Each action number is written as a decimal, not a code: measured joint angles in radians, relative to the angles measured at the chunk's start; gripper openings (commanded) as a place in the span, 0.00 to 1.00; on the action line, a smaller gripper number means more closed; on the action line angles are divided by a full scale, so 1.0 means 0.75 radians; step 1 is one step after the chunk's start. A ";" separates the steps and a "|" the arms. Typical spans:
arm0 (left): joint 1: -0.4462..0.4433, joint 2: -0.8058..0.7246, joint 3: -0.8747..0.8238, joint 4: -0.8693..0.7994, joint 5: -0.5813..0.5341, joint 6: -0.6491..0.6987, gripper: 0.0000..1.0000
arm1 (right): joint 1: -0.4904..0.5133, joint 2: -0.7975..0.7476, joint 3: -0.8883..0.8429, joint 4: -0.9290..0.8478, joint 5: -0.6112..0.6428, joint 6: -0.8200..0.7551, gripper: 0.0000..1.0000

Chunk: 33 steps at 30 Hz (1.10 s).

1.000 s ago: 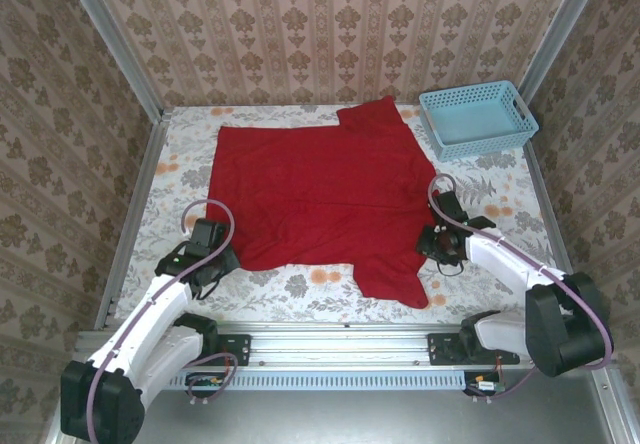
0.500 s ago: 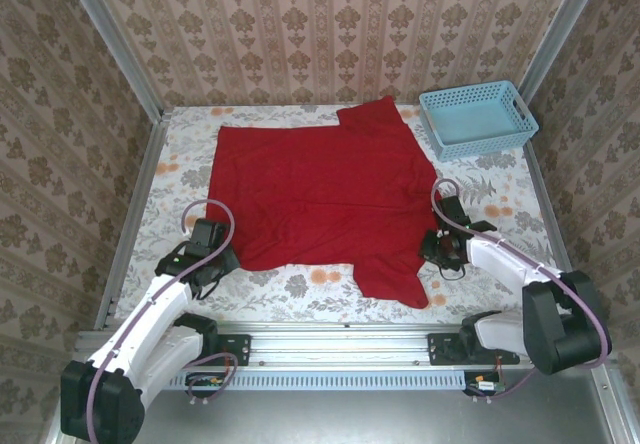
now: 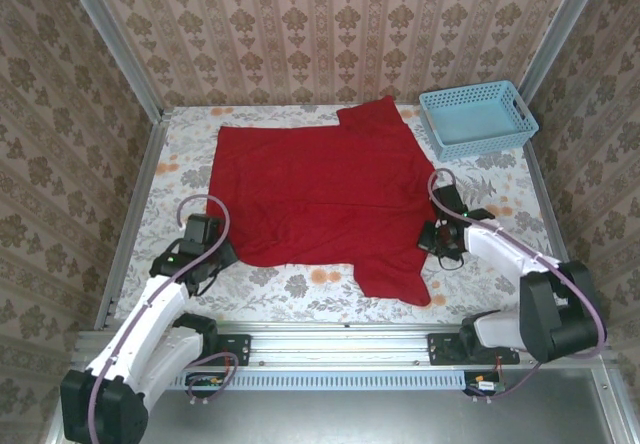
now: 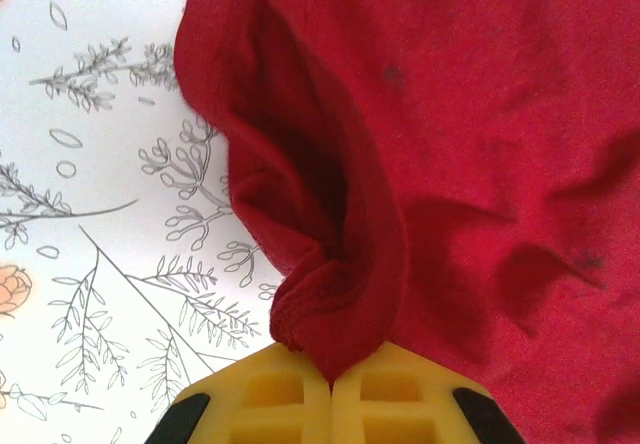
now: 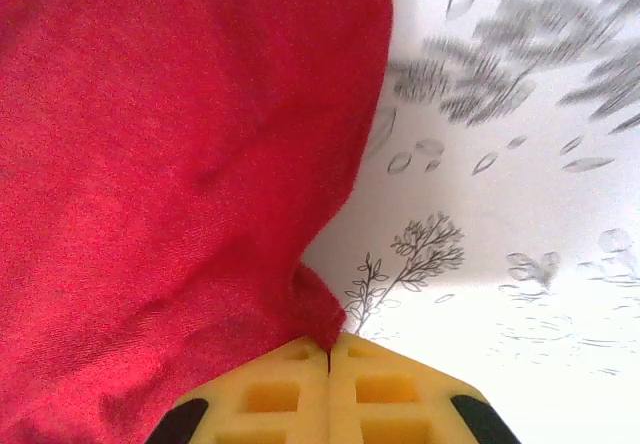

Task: Fold the inside-out t-shirt

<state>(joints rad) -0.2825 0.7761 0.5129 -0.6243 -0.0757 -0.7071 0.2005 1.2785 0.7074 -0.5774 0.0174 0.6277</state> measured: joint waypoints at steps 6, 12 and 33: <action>0.021 -0.207 0.117 0.016 -0.029 0.051 0.00 | -0.058 -0.238 0.346 -0.216 0.170 -0.120 0.00; 0.058 -0.135 0.166 0.162 -0.079 0.076 0.00 | -0.062 -0.174 0.577 -0.263 0.207 -0.199 0.00; 0.326 1.212 0.657 0.398 0.107 0.112 0.00 | -0.091 0.622 0.865 -0.105 0.056 -0.340 0.49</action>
<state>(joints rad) -0.0380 1.6852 1.0058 -0.3260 0.0048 -0.6231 0.1322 1.7447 1.3560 -0.6559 0.0593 0.3729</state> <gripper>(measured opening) 0.054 0.486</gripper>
